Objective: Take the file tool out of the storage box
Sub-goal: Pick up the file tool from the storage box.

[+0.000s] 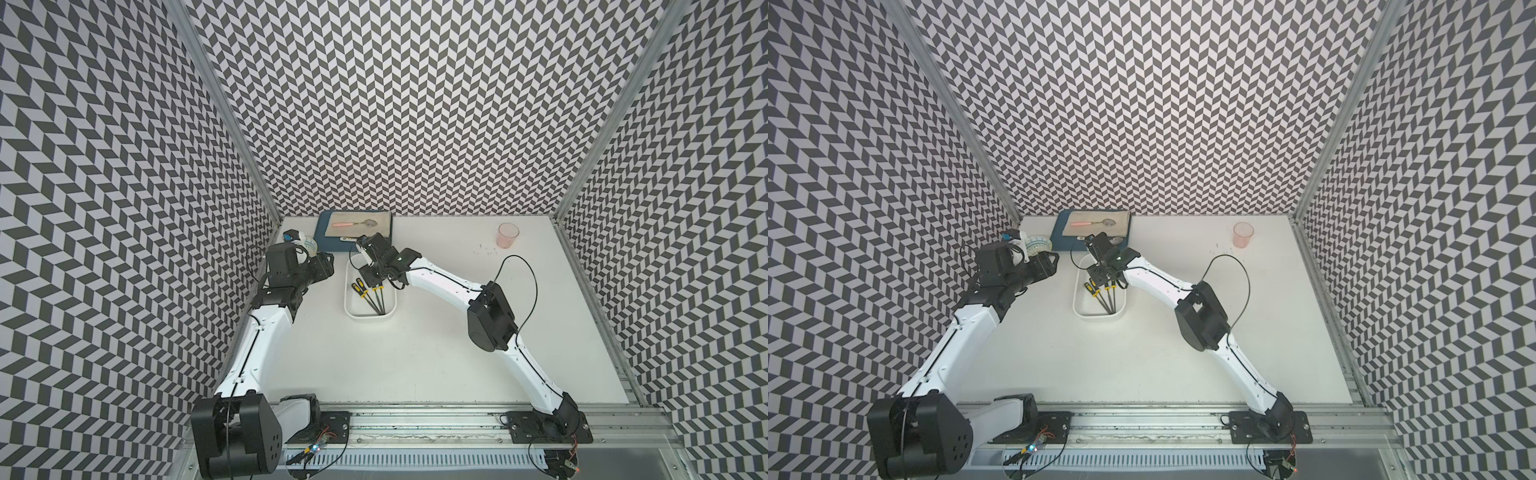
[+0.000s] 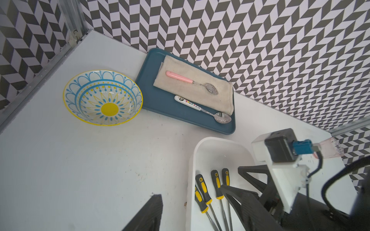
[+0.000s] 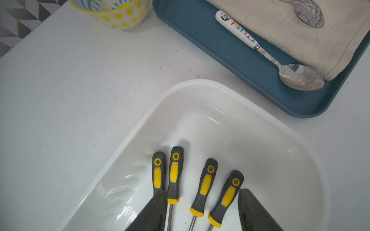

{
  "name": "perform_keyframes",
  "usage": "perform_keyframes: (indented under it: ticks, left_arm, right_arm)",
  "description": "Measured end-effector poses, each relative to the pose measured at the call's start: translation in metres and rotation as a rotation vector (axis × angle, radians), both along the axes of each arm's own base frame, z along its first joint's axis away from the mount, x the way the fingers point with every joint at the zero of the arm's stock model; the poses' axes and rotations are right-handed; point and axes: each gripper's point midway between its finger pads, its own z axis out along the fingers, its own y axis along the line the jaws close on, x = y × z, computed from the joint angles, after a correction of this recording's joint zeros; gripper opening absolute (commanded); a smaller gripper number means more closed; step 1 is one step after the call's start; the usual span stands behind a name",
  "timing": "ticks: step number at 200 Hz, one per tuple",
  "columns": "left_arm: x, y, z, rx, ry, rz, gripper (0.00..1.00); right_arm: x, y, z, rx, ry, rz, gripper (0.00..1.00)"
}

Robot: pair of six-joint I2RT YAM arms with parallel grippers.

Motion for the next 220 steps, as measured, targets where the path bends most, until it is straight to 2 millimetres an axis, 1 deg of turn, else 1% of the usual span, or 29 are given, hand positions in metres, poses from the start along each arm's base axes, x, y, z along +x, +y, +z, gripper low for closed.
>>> perform_keyframes:
  ticks: [28, 62, 95, 148, 220]
  left_arm:
    - [-0.001, -0.002, -0.001, -0.008, 0.003, -0.012, 0.67]
    - [-0.001, -0.004, -0.002, -0.014, 0.003, -0.020, 0.67]
    - [-0.001, -0.005, -0.002, -0.015, 0.004, -0.023, 0.67]
    - [-0.001, -0.005, -0.004, -0.018, 0.010, -0.027, 0.67]
    - [0.000, -0.007, -0.006, -0.022, 0.016, -0.033, 0.66]
  right_arm:
    - [0.000, 0.000, -0.014, -0.019, 0.012, 0.007, 0.60]
    - [0.000, 0.001, -0.022, -0.027, 0.014, 0.018, 0.60]
    - [0.000, 0.003, -0.029, -0.035, 0.013, 0.031, 0.55]
    - [-0.001, 0.005, -0.047, -0.043, 0.031, 0.041, 0.51]
    - [0.000, 0.007, -0.050, -0.041, 0.029, 0.041, 0.48]
